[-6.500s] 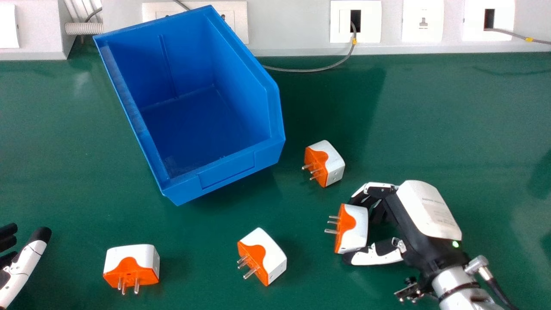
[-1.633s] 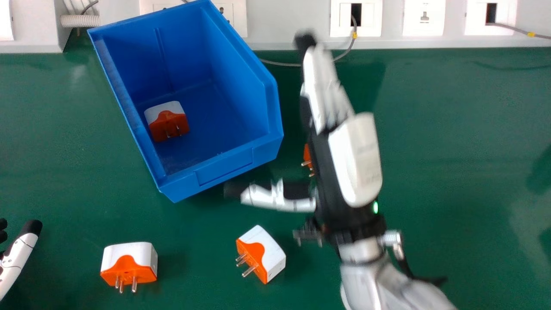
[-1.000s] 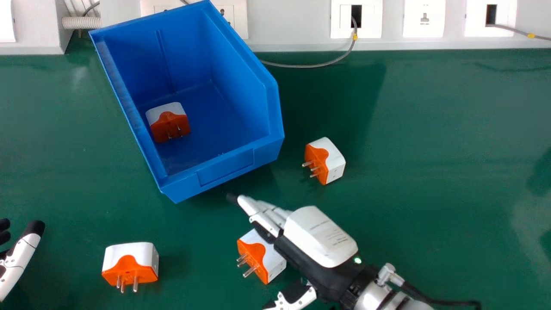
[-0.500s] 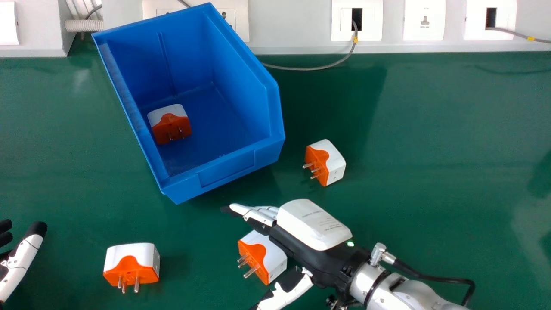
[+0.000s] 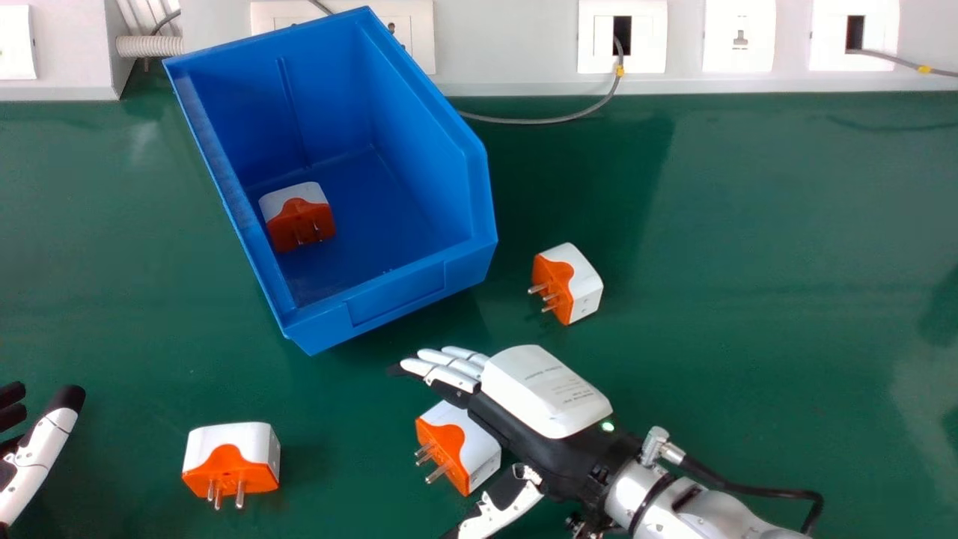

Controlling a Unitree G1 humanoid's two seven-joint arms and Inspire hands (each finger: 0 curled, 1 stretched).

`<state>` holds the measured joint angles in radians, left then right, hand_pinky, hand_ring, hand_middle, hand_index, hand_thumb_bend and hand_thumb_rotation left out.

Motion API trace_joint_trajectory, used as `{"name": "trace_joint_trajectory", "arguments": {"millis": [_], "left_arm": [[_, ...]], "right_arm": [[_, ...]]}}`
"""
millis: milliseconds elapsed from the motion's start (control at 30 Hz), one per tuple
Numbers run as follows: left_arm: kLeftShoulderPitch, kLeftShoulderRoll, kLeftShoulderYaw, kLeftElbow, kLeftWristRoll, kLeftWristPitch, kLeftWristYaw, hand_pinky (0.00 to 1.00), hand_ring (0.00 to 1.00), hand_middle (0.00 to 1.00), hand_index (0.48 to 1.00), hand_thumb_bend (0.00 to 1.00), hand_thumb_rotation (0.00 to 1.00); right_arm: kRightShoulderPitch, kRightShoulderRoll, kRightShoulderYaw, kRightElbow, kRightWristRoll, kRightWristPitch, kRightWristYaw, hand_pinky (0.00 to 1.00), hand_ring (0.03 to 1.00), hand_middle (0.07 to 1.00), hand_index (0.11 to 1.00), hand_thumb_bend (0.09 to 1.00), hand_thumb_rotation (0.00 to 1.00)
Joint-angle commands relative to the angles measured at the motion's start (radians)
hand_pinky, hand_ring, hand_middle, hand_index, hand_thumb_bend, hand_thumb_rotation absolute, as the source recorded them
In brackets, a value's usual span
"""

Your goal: Pick all objects and put in blue box

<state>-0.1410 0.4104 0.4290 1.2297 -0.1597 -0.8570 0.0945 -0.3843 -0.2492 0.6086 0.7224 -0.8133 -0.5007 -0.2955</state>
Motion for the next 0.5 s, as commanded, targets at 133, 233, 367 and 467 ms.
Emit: {"name": "trace_joint_trajectory", "arguments": {"millis": [133,233,367,467], "left_arm": [[0.049,-0.012,-0.003,0.034,0.006,0.045,0.001,0.67,0.73,0.73,0.747,0.84,0.34],[0.051,-0.012,-0.002,0.034,0.003,0.045,-0.003,0.68,0.73,0.73,0.743,0.85,0.35],[0.054,-0.01,-0.006,0.035,0.013,0.04,0.01,0.67,0.73,0.72,0.742,0.85,0.35],[0.054,-0.011,-0.003,0.034,0.007,0.041,0.001,0.67,0.73,0.73,0.742,0.85,0.35]], "right_arm": [[0.006,-0.015,-0.009,0.058,-0.021,0.139,0.001,0.7,0.889,0.923,0.796,0.771,0.02],[0.006,-0.001,-0.015,0.087,-0.003,0.145,0.0,0.64,0.839,0.898,0.765,0.733,0.0],[0.006,0.023,-0.034,0.124,0.031,0.146,-0.034,0.52,0.626,0.677,0.637,0.618,0.0],[0.011,0.032,-0.047,0.132,0.045,0.142,-0.067,0.42,0.481,0.507,0.542,0.541,0.0]]}}
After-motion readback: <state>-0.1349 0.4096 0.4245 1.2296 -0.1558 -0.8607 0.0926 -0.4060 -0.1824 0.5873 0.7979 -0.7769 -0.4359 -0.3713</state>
